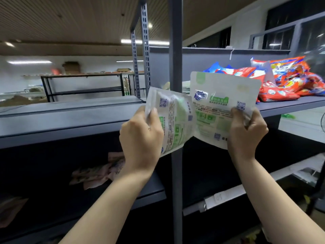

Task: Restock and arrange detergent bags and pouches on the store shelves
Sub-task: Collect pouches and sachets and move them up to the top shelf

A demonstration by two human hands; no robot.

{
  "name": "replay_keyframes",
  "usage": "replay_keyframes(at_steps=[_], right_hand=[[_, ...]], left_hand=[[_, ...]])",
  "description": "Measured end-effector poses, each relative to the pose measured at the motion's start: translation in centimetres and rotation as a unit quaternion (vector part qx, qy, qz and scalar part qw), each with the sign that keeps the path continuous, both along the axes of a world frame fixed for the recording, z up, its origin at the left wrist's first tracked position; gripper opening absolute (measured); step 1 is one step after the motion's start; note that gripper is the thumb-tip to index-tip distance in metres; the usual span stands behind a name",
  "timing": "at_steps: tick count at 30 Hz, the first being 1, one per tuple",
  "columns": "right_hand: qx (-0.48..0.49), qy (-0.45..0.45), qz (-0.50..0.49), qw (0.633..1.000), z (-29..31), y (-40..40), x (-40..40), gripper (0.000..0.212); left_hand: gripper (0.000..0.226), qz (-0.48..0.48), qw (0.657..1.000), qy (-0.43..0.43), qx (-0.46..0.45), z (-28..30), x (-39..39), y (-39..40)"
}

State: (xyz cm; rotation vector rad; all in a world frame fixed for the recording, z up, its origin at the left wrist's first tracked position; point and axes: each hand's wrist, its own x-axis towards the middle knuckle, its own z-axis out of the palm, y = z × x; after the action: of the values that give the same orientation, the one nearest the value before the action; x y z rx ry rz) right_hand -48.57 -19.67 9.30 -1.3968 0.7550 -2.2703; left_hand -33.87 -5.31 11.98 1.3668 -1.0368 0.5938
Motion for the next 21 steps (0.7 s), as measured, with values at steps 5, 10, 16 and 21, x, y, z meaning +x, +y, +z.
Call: replay_keyframes(at_steps=[5, 10, 16, 21], right_hand=[[0.020, 0.004, 0.002, 1.000, 1.9, -8.0, -2.6, 0.025], [0.027, 0.026, -0.004, 0.999, 4.7, -17.5, -3.7, 0.030], [0.013, 0.111, 0.030, 0.993, 9.0, -27.0, -1.9, 0.030], [-0.057, 0.110, 0.006, 0.992, 11.6, -32.5, 2.2, 0.033]], left_hand=[[0.035, 0.008, 0.998, 0.028, -0.063, 2.4, -3.6, -7.4], [0.024, 0.040, 0.993, 0.075, -0.087, 3.1, -6.6, -15.4], [0.025, 0.124, 0.981, 0.089, -0.119, 3.1, -8.2, -22.6], [0.028, 0.175, 0.970, 0.096, -0.136, 4.5, -7.8, -26.6]])
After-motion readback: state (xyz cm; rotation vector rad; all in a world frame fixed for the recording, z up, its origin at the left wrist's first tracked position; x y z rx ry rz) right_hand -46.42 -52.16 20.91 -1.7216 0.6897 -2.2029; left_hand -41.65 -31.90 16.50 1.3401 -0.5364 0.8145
